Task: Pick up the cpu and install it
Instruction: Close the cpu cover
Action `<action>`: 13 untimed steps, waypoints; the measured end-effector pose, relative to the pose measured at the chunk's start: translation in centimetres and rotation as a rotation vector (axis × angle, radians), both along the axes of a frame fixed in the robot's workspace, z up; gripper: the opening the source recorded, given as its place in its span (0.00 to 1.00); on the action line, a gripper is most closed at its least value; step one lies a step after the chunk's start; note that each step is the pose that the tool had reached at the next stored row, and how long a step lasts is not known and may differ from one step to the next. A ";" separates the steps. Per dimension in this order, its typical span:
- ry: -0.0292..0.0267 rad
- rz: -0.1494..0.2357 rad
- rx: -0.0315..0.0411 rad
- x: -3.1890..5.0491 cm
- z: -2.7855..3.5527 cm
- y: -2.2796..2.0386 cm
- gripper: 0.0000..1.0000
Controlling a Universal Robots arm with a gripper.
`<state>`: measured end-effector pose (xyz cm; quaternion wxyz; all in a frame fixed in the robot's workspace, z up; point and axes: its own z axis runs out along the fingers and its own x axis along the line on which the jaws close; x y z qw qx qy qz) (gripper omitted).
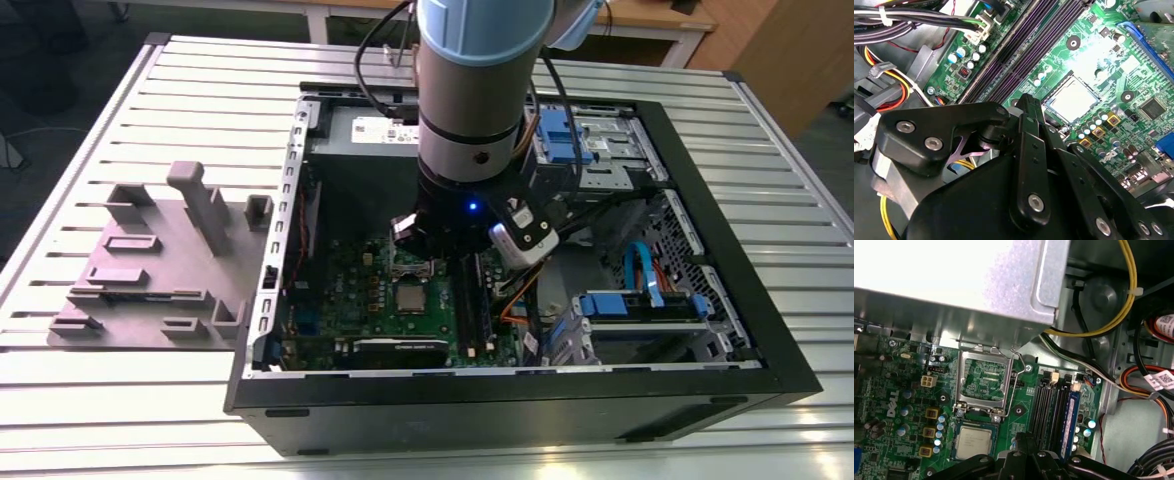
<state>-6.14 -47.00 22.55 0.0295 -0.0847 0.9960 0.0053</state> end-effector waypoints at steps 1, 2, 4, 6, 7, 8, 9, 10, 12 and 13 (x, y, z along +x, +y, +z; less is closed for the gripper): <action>-0.0001 0.005 0.0002 0.00 -0.01 0.02 0.10; -0.0001 0.006 0.0002 0.00 -0.01 0.02 0.10; 0.0000 0.006 0.0002 0.00 -0.01 0.04 0.10; 0.0000 0.006 0.0002 0.00 -0.01 0.05 0.10; 0.0000 0.006 0.0002 0.00 -0.01 0.05 0.10; 0.0000 0.006 0.0002 0.00 -0.01 0.04 0.10; -0.0001 0.006 0.0002 0.00 -0.01 0.04 0.10; -0.0001 0.007 0.0002 0.00 -0.01 0.04 0.10; -0.0001 0.006 0.0002 0.00 -0.01 0.03 0.10; 0.0000 0.006 0.0002 0.00 -0.01 0.03 0.10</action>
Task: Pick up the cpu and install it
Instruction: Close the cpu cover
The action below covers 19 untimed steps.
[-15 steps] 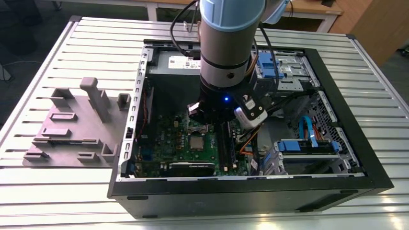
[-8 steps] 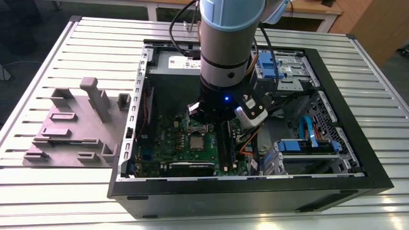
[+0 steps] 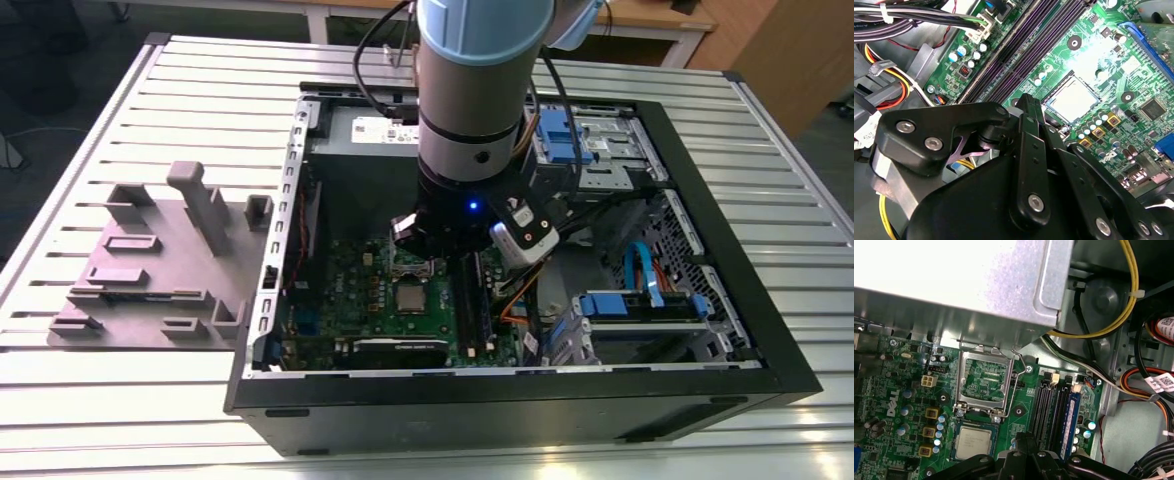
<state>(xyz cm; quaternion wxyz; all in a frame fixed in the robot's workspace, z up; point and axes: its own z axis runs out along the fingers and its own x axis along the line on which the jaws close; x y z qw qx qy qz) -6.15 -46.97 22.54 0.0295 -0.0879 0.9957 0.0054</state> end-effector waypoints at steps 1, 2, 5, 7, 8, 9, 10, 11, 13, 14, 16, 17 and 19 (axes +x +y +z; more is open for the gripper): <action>-0.0001 0.000 0.0001 0.00 0.00 0.00 0.10; -0.0001 0.000 0.0002 0.01 -0.01 0.00 0.10; 0.0000 0.000 0.0008 0.01 -0.02 0.26 0.10; -0.0001 0.000 0.0018 0.01 -0.06 0.52 0.10; -0.0001 0.000 0.0021 0.01 -0.08 0.64 0.10; -0.0001 0.000 0.0022 0.03 -0.11 0.72 0.10; -0.0001 0.001 0.0024 0.05 -0.16 0.78 0.10; -0.0001 0.001 0.0024 0.08 -0.23 0.84 0.10; 0.0000 0.012 0.0022 0.09 -0.43 0.93 0.10; 0.0000 0.022 0.0022 0.09 -0.54 0.95 0.10; -0.0001 0.038 0.0023 0.08 -0.81 1.03 0.10; 0.0000 0.042 0.0022 0.08 -0.92 1.12 0.10; 0.0001 0.042 0.0029 0.10 -1.09 1.34 0.10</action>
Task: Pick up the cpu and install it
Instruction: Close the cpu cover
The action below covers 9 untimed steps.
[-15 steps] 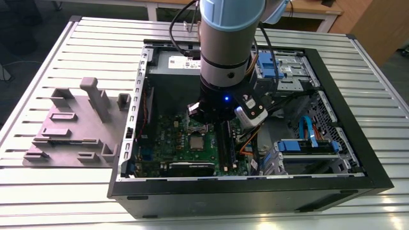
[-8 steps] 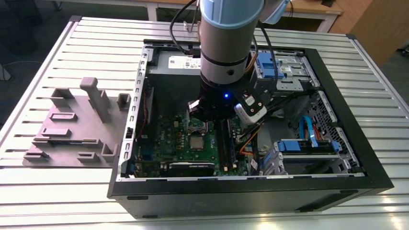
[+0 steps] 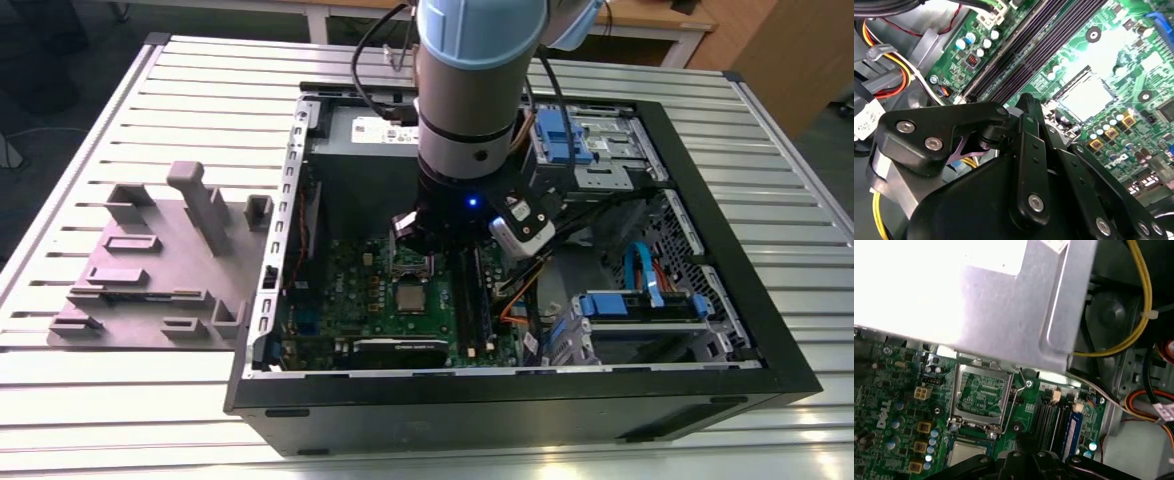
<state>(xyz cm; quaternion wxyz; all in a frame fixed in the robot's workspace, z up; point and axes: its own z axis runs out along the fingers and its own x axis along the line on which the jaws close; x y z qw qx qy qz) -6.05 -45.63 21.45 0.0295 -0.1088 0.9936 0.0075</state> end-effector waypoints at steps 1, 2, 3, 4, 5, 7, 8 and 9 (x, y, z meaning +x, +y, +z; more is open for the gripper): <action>-0.0001 0.000 0.0005 0.00 -0.08 0.12 0.10; -0.0001 0.000 0.0007 0.00 -0.16 0.25 0.10; -0.0001 0.000 0.0009 0.00 -0.25 0.44 0.10; -0.0001 0.000 0.0008 0.00 -0.32 0.63 0.10; -0.0001 0.000 0.0009 0.00 -0.34 0.71 0.10; -0.0001 0.000 0.0010 0.00 -0.35 0.76 0.10; -0.0001 0.000 0.0010 -0.03 -0.36 0.77 0.10; 0.0000 0.003 0.0008 -0.04 -0.36 0.77 0.10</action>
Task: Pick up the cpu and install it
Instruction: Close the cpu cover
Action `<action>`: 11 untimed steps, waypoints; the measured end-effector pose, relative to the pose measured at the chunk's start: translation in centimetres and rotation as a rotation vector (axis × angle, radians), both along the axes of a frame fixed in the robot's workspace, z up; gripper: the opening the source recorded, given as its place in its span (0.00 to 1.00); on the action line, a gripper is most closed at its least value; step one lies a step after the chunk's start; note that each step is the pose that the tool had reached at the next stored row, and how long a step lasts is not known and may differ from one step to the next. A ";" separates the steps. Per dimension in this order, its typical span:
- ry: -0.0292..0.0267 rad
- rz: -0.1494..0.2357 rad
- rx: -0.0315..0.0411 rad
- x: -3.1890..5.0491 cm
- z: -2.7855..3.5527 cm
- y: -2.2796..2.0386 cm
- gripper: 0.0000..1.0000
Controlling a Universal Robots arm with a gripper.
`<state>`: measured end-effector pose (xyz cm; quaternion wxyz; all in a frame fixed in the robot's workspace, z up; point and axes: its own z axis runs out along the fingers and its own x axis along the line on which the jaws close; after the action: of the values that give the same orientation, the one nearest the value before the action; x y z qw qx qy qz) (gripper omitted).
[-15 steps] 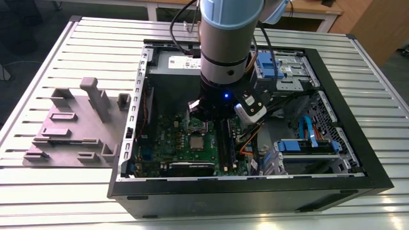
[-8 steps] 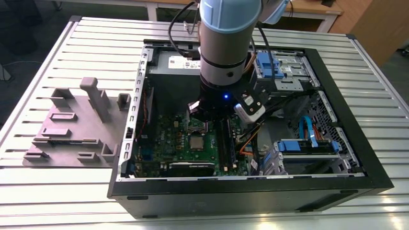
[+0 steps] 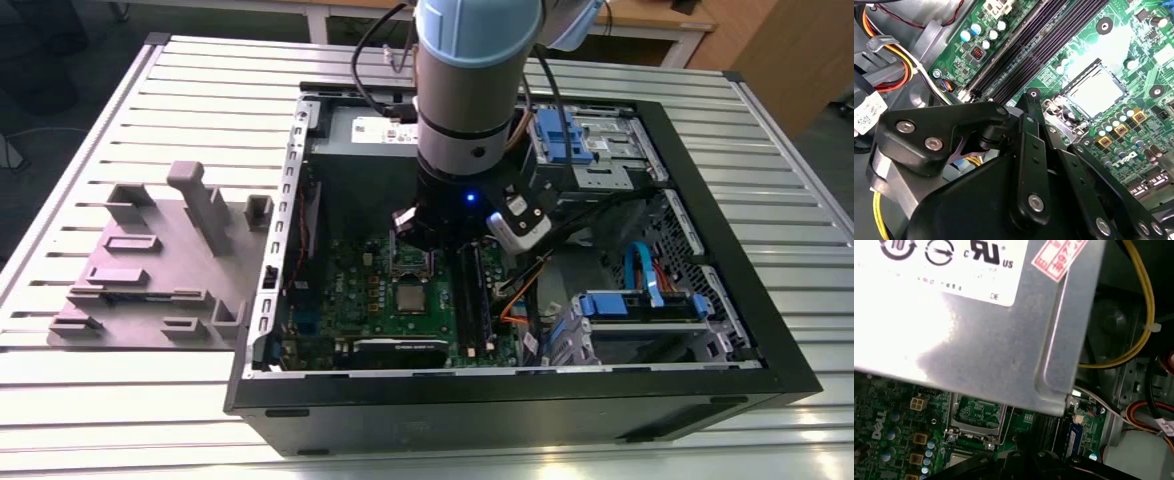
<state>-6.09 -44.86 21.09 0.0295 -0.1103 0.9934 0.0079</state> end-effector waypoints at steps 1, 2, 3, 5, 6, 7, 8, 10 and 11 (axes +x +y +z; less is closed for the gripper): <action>-0.0001 0.011 0.0003 0.00 -0.04 0.01 0.10; 0.0000 0.028 0.0002 -0.01 -0.07 0.01 0.10; 0.0000 0.045 0.0001 -0.01 -0.09 0.01 0.10; -0.0001 0.080 0.0001 -0.01 -0.15 0.01 0.10; -0.0001 0.093 0.0001 -0.03 -0.17 0.01 0.10; -0.0001 0.100 0.0001 -0.10 -0.20 0.02 0.10; -0.0001 0.103 0.0002 -0.22 -0.24 0.06 0.10; 0.0000 0.104 0.0002 -0.49 -0.36 0.19 0.10; -0.0002 0.104 0.0003 -0.51 -0.46 0.22 0.10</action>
<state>-6.60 -44.63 20.63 0.0292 -0.1620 0.9863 0.0096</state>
